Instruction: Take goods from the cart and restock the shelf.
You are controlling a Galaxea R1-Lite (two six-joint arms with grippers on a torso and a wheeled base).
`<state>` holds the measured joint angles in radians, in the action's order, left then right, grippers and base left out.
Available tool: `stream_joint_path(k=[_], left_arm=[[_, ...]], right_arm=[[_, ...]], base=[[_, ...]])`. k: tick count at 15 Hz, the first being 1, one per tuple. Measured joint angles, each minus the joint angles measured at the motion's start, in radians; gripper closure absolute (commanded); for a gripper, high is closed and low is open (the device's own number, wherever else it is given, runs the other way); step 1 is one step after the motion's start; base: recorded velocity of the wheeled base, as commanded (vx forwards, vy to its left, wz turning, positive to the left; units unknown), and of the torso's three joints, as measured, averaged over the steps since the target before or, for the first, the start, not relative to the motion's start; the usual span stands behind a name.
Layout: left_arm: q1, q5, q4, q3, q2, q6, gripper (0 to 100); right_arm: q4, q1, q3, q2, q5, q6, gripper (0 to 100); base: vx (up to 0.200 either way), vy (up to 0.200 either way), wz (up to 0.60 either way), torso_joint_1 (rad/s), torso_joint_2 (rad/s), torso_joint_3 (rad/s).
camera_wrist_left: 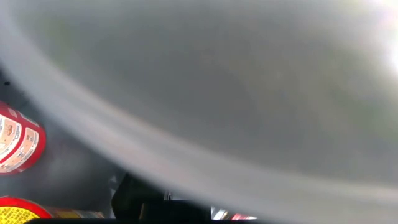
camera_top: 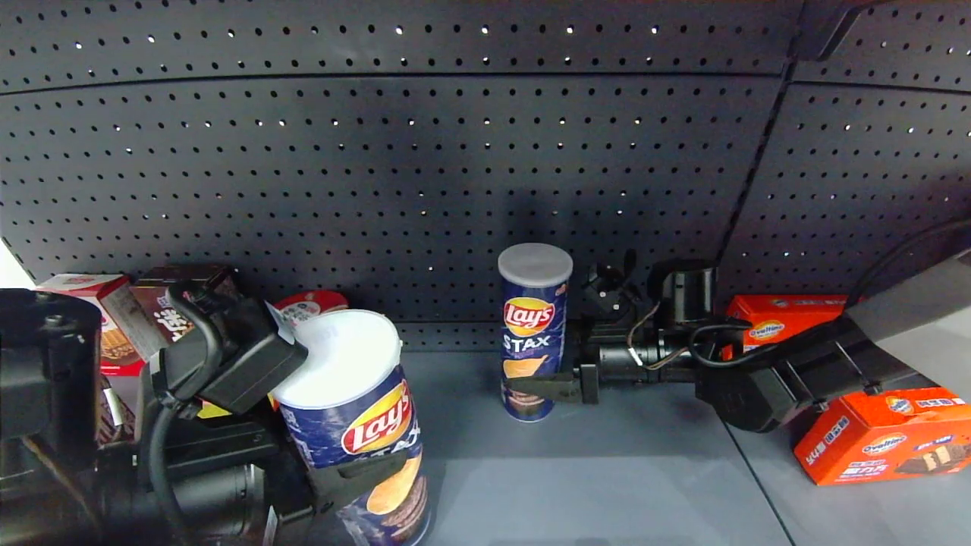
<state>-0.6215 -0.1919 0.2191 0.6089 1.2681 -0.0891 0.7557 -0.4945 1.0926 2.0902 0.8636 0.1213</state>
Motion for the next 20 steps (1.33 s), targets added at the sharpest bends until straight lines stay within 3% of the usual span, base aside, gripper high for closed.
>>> stream_joint_path(k=[13,14,20], left_arm=[[0.002,0.000,0.001,-0.001,-0.001,0.000,100],[0.002,0.000,0.000,-0.001,-0.001,0.000,100],[0.002,0.000,0.000,-0.002,0.000,0.000,100]], right_arm=[[0.024,-0.016,-0.043,-0.020,-0.009,-0.003,0],[0.025,-0.014,-0.041,-0.019,-0.009,-0.003,100],[0.025,-0.014,-0.012,0.003,-0.010,-0.002,100]], base=[[0.000,0.000,0.00,0.000,0.00,0.000],[0.000,0.000,0.00,0.000,0.00,0.000],[0.000,0.000,0.00,0.000,0.00,0.000]])
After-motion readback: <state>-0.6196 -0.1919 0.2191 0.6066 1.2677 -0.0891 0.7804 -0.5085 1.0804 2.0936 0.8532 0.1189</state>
